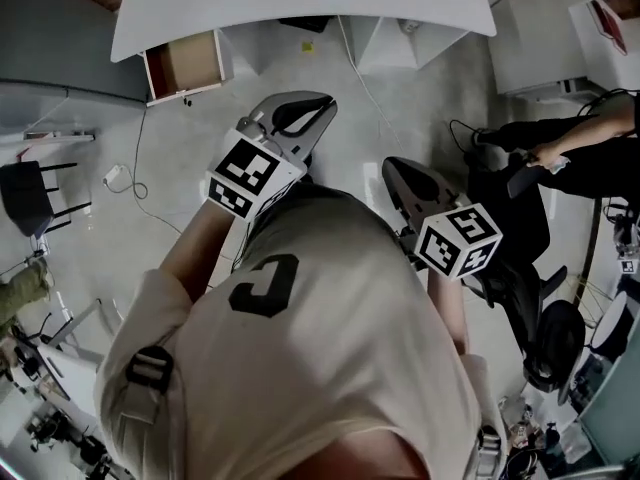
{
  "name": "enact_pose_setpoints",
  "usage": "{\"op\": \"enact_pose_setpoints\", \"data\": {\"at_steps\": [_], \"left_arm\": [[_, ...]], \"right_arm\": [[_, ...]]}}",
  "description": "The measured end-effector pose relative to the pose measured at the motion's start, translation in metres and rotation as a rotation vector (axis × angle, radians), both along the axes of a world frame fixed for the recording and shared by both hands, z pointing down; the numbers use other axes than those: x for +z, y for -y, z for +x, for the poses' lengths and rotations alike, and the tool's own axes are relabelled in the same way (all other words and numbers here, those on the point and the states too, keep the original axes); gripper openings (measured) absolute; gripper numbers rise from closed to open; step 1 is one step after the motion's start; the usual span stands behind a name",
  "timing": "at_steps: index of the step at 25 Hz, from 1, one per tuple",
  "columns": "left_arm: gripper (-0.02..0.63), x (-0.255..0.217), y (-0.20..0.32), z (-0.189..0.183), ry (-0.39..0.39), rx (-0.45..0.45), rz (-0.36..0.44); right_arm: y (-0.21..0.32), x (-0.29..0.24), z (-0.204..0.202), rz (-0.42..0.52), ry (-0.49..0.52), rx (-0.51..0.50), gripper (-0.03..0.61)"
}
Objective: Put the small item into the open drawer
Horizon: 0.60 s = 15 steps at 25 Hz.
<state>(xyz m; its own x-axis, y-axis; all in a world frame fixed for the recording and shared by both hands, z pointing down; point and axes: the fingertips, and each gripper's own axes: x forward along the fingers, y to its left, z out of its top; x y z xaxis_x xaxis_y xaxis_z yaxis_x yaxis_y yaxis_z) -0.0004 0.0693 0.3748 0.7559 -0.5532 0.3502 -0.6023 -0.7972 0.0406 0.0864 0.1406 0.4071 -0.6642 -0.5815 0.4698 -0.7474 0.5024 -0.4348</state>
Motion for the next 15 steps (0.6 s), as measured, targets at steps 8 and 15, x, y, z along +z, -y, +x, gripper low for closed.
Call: {"op": "enact_pose_setpoints", "data": {"at_steps": [8,15], "left_arm": [[0.017,0.020,0.041,-0.044,0.044,0.087,0.011],[0.017,0.038,0.067,-0.070,0.015,0.203,-0.023]], "right_arm": [[0.034,0.009,-0.053,-0.010,-0.068,0.027,0.002],[0.077,0.015,-0.112,-0.029,-0.115,0.042,0.002]]}}
